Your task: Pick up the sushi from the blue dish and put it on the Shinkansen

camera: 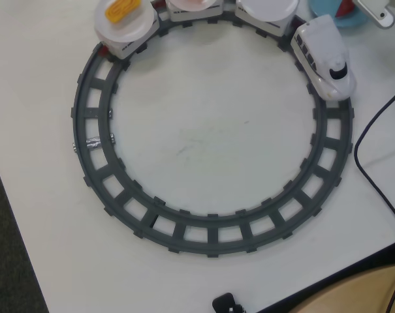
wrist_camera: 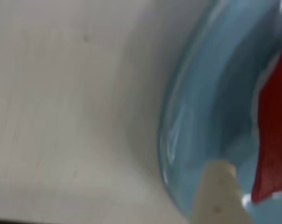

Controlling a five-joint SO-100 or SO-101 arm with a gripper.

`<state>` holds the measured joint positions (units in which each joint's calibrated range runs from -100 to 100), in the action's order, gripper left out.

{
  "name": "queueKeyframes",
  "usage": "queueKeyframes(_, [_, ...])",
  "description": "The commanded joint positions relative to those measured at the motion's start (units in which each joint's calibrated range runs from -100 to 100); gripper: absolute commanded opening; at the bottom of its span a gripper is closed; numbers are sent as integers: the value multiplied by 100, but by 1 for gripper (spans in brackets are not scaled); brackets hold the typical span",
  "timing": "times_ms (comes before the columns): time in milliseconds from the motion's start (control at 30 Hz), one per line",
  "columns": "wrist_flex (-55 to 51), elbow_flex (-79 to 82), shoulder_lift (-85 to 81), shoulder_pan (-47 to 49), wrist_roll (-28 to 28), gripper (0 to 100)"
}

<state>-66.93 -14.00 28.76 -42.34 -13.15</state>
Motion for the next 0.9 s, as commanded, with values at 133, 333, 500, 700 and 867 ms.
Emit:
queueKeyframes(133, [-46,-287,210,9,-90,32])
queueKeyframes(333, [-29,-81,268,17,-221,30])
queueKeyframes(500, [22,63,268,132,-274,13])
queueKeyframes(700, [31,36,176,88,-211,2])
queueKeyframes(867, [167,0,-408,-27,-185,2])
